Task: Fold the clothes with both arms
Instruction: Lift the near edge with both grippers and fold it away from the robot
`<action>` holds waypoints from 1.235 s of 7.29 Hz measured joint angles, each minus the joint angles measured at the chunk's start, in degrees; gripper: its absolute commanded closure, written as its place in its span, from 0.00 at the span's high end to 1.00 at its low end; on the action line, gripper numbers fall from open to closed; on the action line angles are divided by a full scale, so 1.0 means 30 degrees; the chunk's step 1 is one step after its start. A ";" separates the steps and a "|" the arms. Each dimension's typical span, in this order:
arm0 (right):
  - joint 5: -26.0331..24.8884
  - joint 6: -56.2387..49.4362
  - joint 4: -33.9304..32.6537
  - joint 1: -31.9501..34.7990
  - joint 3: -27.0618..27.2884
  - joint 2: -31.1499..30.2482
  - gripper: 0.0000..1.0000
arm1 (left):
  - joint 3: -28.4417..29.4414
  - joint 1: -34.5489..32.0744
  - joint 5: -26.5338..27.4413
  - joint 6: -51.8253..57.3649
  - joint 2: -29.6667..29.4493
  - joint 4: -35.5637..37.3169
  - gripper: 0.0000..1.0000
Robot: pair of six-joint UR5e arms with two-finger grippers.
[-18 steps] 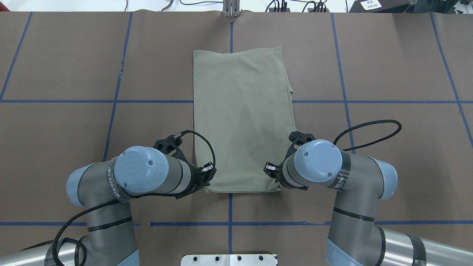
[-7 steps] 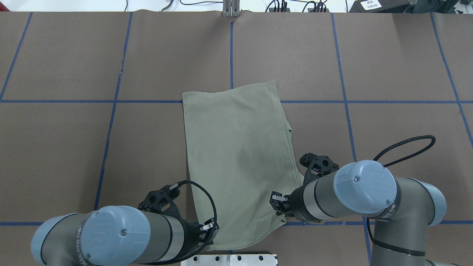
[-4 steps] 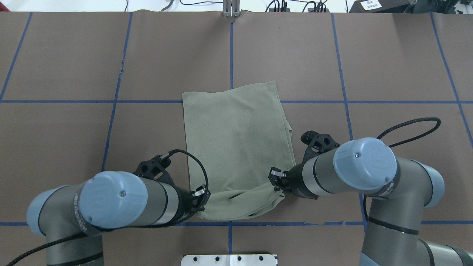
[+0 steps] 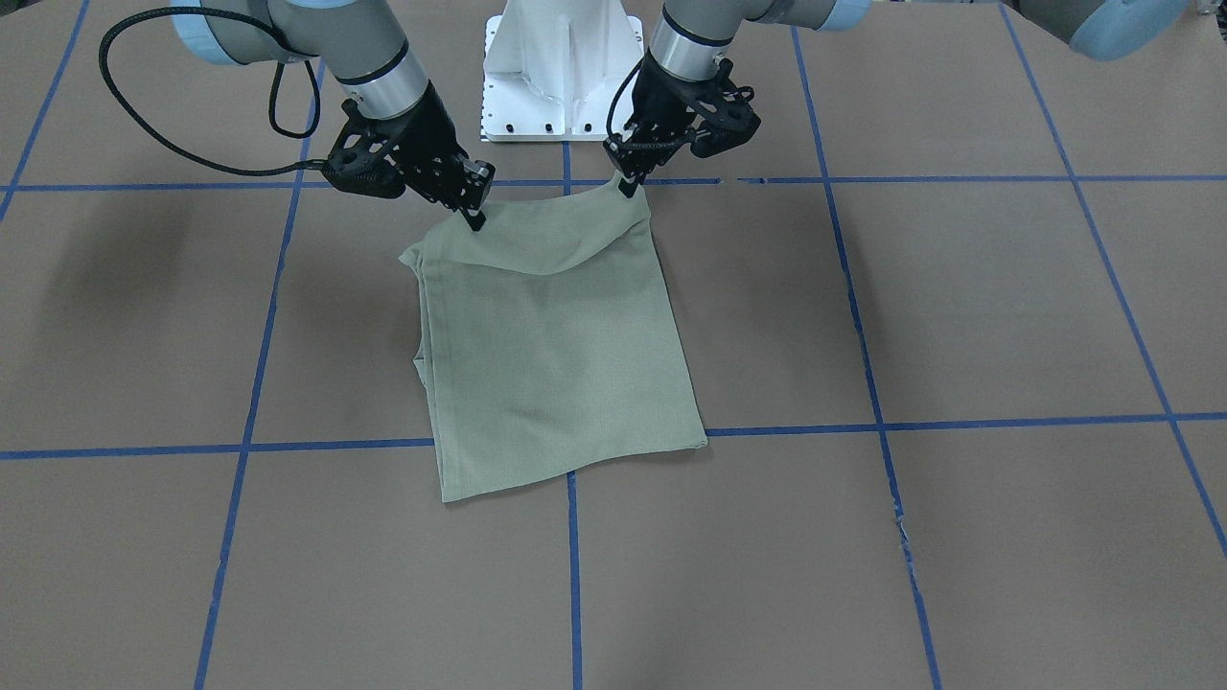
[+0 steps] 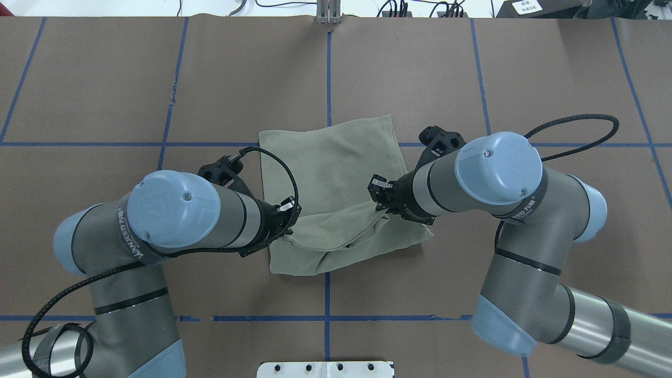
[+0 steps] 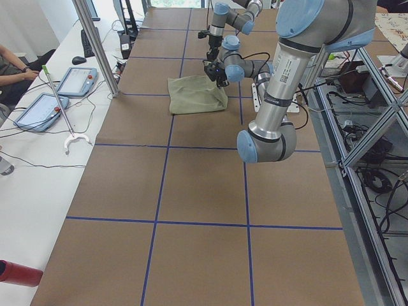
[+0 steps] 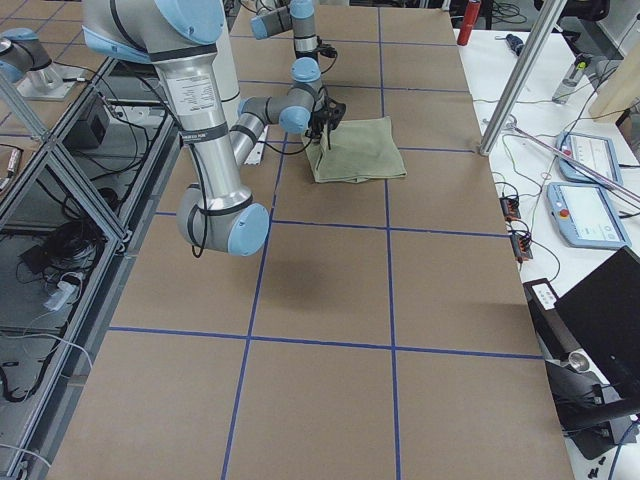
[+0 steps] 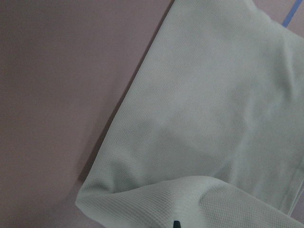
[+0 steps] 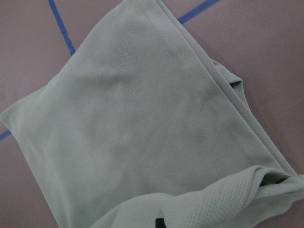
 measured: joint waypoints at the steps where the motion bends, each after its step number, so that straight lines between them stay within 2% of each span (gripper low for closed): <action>1: -0.0038 -0.0148 -0.0006 0.0629 -0.0783 0.0594 0.00 | 0.0459 -0.0560 0.0001 0.0164 -0.0263 -0.0061 0.00; 6: 0.0067 -0.0355 -0.0001 0.2389 -0.5553 0.3744 0.00 | 0.4756 -0.2662 0.0034 0.0524 -0.1652 -0.3066 0.00; 9: 0.0162 -0.0338 0.0000 0.2854 -0.7609 0.4938 0.00 | 0.6661 -0.3466 0.0083 0.0361 -0.1966 -0.5123 0.00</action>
